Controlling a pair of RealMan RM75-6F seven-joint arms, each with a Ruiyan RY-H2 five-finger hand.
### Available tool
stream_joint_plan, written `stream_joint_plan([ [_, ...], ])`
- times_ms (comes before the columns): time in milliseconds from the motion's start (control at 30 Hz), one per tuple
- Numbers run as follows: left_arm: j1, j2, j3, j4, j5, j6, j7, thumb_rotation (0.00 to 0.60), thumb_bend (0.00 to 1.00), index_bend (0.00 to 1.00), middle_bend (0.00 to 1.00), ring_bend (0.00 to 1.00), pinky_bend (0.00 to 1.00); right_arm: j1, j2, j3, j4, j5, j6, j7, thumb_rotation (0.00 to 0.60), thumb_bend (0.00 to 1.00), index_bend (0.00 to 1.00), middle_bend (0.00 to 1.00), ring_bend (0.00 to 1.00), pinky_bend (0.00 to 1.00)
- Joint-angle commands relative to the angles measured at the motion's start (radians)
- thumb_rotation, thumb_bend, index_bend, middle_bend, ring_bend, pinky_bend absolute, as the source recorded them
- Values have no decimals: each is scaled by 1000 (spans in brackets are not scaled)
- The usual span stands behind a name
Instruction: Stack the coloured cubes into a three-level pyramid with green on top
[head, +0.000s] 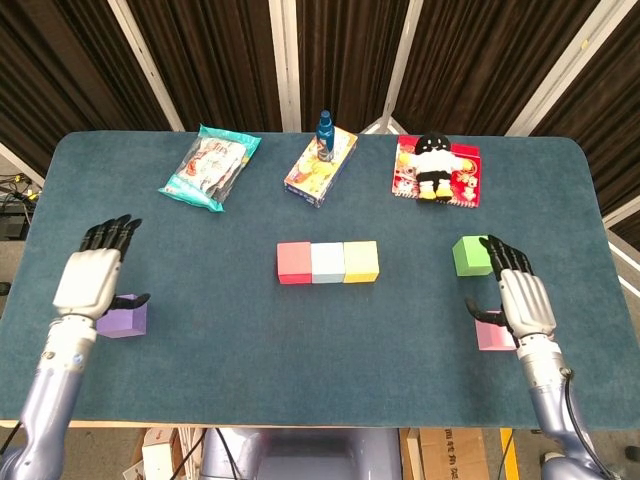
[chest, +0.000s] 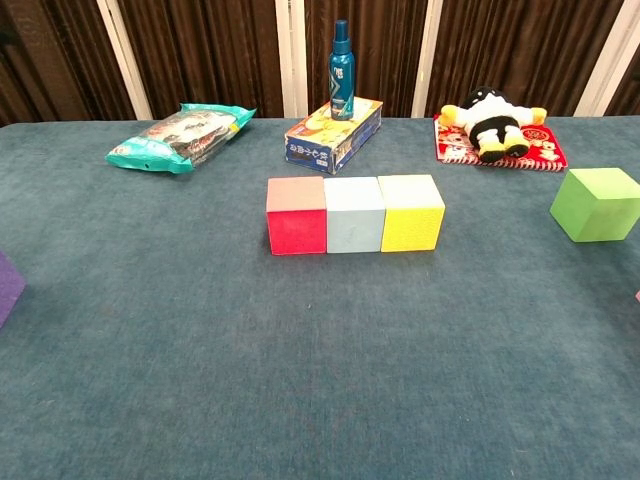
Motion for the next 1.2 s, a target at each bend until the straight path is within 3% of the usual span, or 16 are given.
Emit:
stream_joint_plan([
  [33, 47, 39, 26, -29, 57, 31, -22, 600, 111, 0, 0, 0, 18, -10, 21, -23, -22, 6, 6, -28, 600, 344, 0, 0, 0, 0],
  [333, 104, 72, 12, -42, 134, 37, -58, 600, 110, 0, 0, 0, 18, -43, 86, -132, -51, -22, -41, -94, 600, 343, 0, 0, 0, 0],
  [633, 136, 100, -13, -72, 177, 18, -79, 600, 110, 0, 0, 0, 18, -25, 161, -188, -67, -28, -130, -136, 600, 344, 0, 0, 0, 0],
  [967, 157, 107, -33, -85, 198, -4, -78, 600, 110, 0, 0, 0, 18, 9, 144, -200, -4, 6, -201, -139, 600, 343, 0, 9, 0, 0],
  [1200, 169, 113, -51, -90, 206, -11, -73, 600, 110, 0, 0, 0, 18, 25, 94, -198, 73, 34, -210, -149, 600, 343, 0, 104, 11, 0],
])
